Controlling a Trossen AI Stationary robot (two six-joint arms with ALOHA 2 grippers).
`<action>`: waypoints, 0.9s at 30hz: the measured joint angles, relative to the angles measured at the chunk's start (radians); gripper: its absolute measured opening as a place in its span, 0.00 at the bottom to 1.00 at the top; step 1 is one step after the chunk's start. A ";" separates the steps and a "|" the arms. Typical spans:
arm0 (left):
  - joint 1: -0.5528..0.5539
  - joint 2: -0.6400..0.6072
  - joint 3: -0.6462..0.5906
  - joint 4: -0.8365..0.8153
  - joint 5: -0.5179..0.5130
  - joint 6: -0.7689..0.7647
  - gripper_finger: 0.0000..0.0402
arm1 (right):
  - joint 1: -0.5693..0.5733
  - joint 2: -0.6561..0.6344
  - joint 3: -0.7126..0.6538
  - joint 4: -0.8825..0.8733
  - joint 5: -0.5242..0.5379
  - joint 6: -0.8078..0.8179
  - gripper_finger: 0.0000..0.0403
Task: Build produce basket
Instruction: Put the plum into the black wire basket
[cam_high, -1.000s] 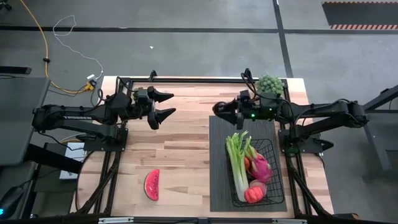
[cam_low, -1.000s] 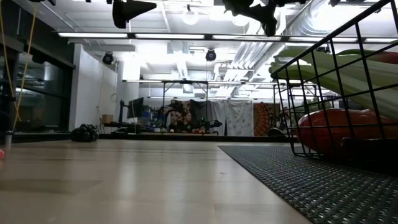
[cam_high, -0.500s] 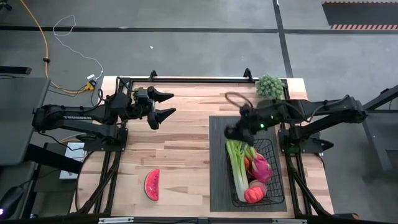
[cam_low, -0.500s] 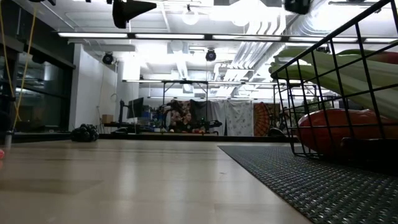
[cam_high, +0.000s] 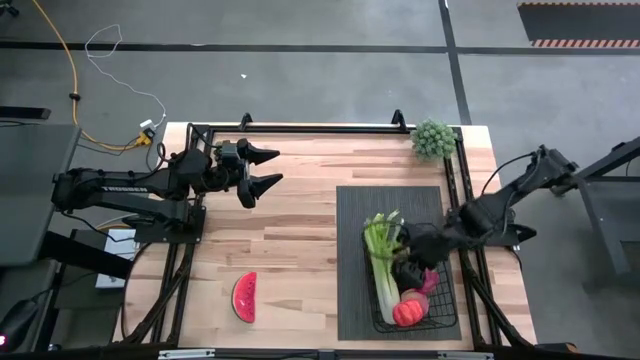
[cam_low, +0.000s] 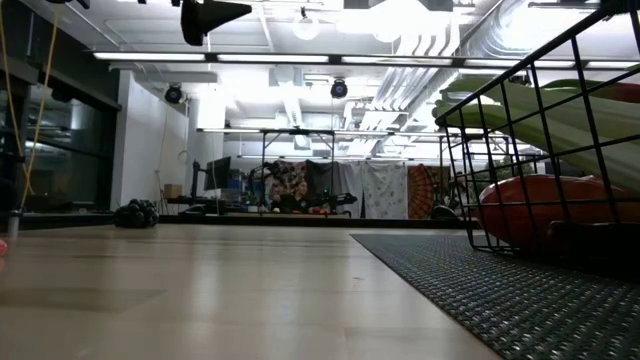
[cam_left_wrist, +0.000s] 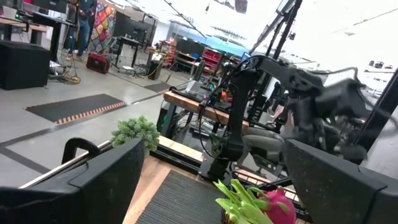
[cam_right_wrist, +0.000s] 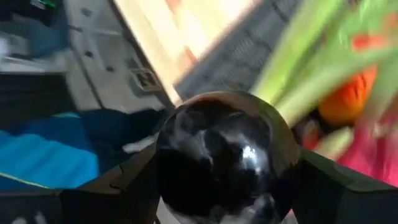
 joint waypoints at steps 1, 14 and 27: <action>0.000 0.000 0.000 0.000 0.000 0.000 0.93 | 0.020 0.015 0.000 -0.016 -0.001 0.026 0.65; 0.001 0.000 0.000 0.000 -0.002 0.000 0.93 | 0.128 0.215 0.000 -0.060 -0.043 0.138 0.65; 0.001 0.000 0.000 -0.002 -0.002 0.000 0.93 | 0.130 0.247 0.000 -0.104 -0.021 0.156 0.66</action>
